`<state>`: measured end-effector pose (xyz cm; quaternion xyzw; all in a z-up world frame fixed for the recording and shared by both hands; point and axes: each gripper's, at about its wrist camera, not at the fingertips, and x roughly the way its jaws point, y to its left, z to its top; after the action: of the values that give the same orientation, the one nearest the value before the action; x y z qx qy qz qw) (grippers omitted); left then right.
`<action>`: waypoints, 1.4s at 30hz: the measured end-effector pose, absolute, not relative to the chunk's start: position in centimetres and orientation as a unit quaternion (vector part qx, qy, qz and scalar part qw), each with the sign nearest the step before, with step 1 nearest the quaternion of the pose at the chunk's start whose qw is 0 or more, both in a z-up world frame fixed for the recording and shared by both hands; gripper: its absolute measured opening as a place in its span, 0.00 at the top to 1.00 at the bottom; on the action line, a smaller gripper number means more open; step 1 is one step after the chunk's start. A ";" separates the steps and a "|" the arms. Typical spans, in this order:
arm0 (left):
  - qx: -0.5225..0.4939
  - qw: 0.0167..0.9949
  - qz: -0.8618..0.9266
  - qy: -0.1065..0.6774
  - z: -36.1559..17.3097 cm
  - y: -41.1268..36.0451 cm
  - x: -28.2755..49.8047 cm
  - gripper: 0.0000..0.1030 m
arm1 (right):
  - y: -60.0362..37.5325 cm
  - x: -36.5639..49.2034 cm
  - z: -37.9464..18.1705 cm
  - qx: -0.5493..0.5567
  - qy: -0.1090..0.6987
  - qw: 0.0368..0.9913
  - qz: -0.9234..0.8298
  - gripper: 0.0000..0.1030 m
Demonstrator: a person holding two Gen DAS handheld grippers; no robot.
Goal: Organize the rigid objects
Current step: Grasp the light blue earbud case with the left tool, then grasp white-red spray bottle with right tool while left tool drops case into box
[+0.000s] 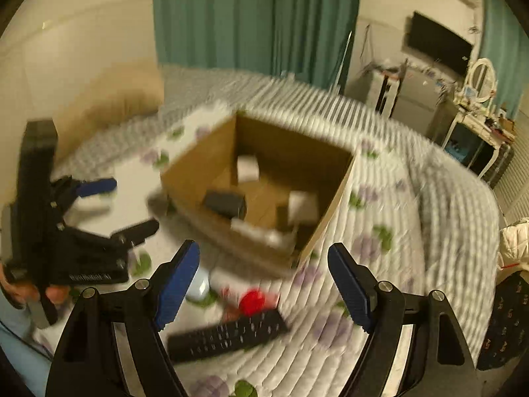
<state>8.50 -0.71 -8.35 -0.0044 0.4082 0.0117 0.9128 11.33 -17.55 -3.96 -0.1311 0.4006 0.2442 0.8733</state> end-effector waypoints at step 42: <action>-0.039 0.888 0.032 0.458 -13.7 0.8 7.9 0.49 | -8.4 15.1 -17.9 -0.333 0.529 0.725 0.289 0.59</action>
<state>7.86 0.76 -13.65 -0.0389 0.4578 0.0316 0.8876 15.11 -8.42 -17.93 -0.3326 0.5291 0.2886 0.7254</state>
